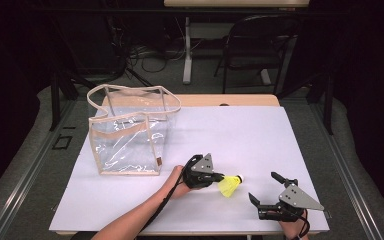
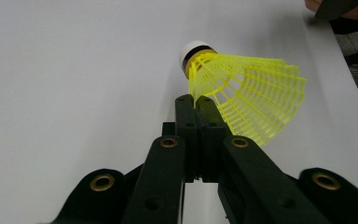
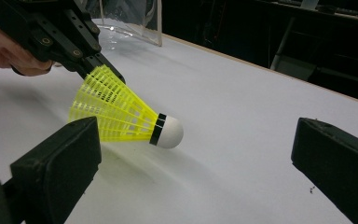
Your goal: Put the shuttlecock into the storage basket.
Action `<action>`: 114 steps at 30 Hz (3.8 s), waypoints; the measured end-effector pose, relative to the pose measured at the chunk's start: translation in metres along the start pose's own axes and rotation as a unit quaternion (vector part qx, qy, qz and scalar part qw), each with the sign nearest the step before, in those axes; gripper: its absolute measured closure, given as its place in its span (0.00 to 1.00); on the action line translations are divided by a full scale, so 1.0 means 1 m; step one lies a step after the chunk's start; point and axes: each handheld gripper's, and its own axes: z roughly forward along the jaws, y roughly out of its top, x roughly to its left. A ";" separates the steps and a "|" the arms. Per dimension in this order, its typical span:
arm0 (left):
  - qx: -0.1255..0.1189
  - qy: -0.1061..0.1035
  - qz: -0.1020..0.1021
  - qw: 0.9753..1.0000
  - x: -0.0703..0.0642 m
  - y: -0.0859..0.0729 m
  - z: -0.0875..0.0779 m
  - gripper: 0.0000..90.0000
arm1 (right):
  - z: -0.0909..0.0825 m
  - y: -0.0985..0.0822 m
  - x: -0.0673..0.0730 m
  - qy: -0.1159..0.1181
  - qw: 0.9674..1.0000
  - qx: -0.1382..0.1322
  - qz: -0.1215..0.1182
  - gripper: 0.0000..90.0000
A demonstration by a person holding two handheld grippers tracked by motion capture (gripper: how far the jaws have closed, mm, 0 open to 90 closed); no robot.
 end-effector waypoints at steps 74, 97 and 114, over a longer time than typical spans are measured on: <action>-0.001 0.142 -0.056 0.988 0.039 -0.017 -0.061 1.00 | 0.000 -0.001 0.000 -0.001 1.000 0.002 -0.002 0.01; -0.006 0.161 -0.071 0.984 0.046 -0.017 -0.078 1.00 | 0.001 -0.001 0.000 0.001 1.000 0.004 -0.001 0.01; -0.020 0.174 -0.067 0.982 0.047 -0.014 -0.090 1.00 | 0.001 -0.001 0.000 0.002 1.000 0.004 -0.002 0.01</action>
